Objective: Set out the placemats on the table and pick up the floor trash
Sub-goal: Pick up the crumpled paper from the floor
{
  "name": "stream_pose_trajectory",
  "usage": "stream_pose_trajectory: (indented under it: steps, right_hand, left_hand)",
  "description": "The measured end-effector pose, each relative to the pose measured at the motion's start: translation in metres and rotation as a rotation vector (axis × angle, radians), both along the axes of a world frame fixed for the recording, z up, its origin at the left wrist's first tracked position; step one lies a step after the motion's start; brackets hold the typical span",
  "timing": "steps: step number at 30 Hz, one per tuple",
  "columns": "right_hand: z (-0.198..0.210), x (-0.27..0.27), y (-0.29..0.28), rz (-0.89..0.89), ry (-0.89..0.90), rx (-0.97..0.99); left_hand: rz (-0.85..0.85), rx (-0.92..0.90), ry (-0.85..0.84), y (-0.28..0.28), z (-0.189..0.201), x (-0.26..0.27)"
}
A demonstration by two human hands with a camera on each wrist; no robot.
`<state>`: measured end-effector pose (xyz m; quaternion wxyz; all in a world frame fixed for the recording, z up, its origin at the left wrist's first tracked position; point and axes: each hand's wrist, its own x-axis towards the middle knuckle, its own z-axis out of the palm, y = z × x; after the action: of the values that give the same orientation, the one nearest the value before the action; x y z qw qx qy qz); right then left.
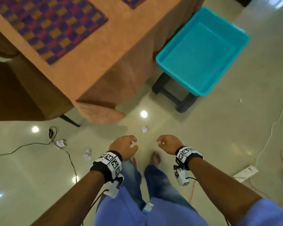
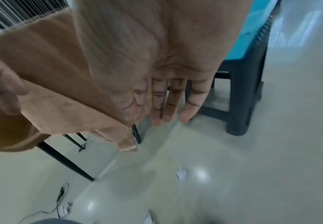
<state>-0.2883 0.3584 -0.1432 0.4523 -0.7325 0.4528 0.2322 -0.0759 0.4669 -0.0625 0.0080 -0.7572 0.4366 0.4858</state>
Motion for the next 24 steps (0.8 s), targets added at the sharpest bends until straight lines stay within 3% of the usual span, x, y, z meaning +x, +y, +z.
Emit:
stream_pose_trajectory:
  steps: [5,11,19,24]
  right_hand:
    - [-0.039,-0.023,0.065,-0.016,0.131,0.130]
    - [-0.117,0.019,0.098,-0.017,0.199,0.146]
    - [-0.290,0.089,0.094,-0.119,0.124,0.008]
    - [-0.422,0.115,0.068,-0.025,0.157,-0.094]
  left_hand:
    - [0.068,0.157,0.101,0.070,-0.058,-0.016]
    - [0.193,0.212,0.254,0.147,-0.152,-0.020]
    - [0.483,0.050,0.255,0.187,-0.307,0.014]
    - [0.517,-0.014,0.212,0.171,-0.439,0.016]
